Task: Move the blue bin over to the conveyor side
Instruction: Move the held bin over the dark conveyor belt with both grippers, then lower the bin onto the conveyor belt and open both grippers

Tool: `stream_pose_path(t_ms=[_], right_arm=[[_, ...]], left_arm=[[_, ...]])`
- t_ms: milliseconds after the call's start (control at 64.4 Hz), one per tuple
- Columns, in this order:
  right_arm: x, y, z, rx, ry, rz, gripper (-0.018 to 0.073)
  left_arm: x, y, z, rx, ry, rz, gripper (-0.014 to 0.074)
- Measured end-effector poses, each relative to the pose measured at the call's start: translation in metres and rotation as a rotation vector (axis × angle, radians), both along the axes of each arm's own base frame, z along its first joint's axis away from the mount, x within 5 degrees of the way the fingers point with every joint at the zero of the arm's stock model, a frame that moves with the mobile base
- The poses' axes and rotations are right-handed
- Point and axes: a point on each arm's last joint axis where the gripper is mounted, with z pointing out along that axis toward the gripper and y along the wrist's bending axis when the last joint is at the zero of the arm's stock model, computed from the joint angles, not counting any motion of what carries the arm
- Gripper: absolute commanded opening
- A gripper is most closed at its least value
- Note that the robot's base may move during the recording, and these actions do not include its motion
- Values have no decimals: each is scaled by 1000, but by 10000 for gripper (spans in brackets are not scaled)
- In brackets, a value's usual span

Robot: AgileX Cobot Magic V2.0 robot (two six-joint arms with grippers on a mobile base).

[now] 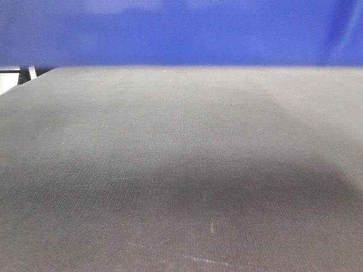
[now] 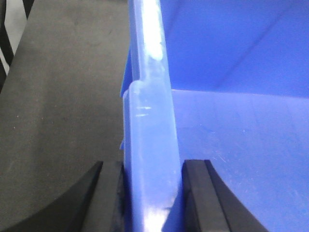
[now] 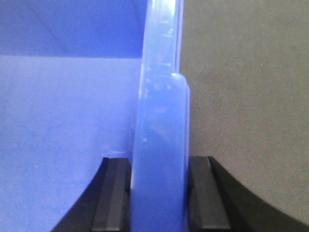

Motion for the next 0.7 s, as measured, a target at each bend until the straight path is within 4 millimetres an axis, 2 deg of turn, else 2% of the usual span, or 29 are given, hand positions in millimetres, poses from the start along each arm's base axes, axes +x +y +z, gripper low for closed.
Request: stream_pose_path(t_ms=[186,326,466,699], right_arm=[[41,11,-22,-21,46,-3,-81],[70,19,-44,-47,101,-6,-81],[99,26,-68,-66,135,-7,-81],[127,34,-96,-81,175,-6,-81]], left_arm=[[42,3,-21,8,64,13,-20],[80,5,-48,13,149,16,-20],[108,7,-71,20,200,20,-20],[138,9,-102,27,275,23,-20]])
